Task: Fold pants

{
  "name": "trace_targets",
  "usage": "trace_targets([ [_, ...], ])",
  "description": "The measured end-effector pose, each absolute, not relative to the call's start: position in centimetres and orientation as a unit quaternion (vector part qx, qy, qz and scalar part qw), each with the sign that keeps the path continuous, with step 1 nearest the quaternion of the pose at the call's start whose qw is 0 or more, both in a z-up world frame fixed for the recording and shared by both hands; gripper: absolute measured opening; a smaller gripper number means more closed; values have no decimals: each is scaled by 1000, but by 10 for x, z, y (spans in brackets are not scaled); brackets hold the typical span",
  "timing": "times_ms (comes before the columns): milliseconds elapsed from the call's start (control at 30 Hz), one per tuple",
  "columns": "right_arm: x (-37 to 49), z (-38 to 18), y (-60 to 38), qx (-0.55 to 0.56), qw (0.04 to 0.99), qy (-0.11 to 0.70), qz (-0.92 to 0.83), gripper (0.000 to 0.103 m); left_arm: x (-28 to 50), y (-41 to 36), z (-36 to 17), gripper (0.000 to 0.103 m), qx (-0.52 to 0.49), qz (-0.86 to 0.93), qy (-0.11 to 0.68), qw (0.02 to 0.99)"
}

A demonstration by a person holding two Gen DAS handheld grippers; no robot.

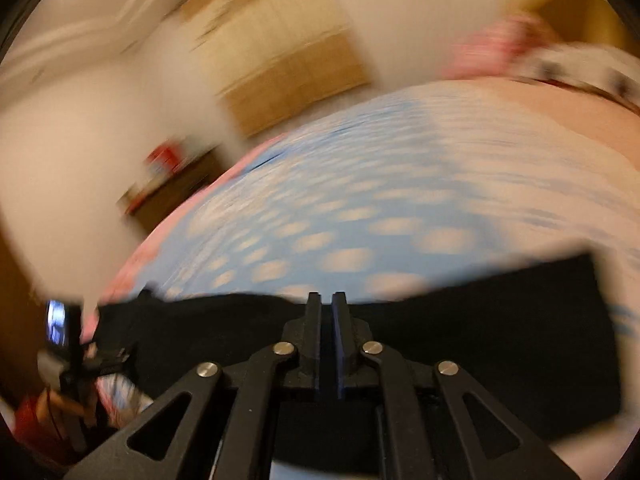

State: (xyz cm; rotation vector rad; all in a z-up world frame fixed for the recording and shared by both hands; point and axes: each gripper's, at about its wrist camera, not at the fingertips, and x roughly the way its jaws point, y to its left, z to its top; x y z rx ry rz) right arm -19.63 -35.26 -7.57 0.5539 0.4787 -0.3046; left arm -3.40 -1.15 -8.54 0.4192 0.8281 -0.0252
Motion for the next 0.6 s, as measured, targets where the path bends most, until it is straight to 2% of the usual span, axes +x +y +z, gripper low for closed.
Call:
trace_targets([
  [33,-217,-77,-363,287,914,225,-176,33,-34,-11,-86,103,199,-11,401,894],
  [67,-244,-80,-377,313,902,209,-212,65,-34,-12,-86,103,199,-9,401,894],
  [100,-275,-84,-390,342,887,185,-248,76,-34,-13,-87,103,201,-7,400,894],
  [200,-326,-94,-416,410,851,148,-293,76,-35,-15,-86,103,206,-3,398,894],
  [433,-306,-127,-407,438,829,204,-280,75,-36,-8,-85,103,190,-10,407,894],
  [500,-298,-125,-390,393,843,215,-299,75,-36,-6,-86,103,187,-13,407,894],
  [567,-280,-119,-376,325,853,261,-313,74,-36,-5,-86,103,183,-16,408,894],
  [600,-269,-116,-365,290,859,282,-315,70,-36,-5,-86,103,183,-18,408,894],
])
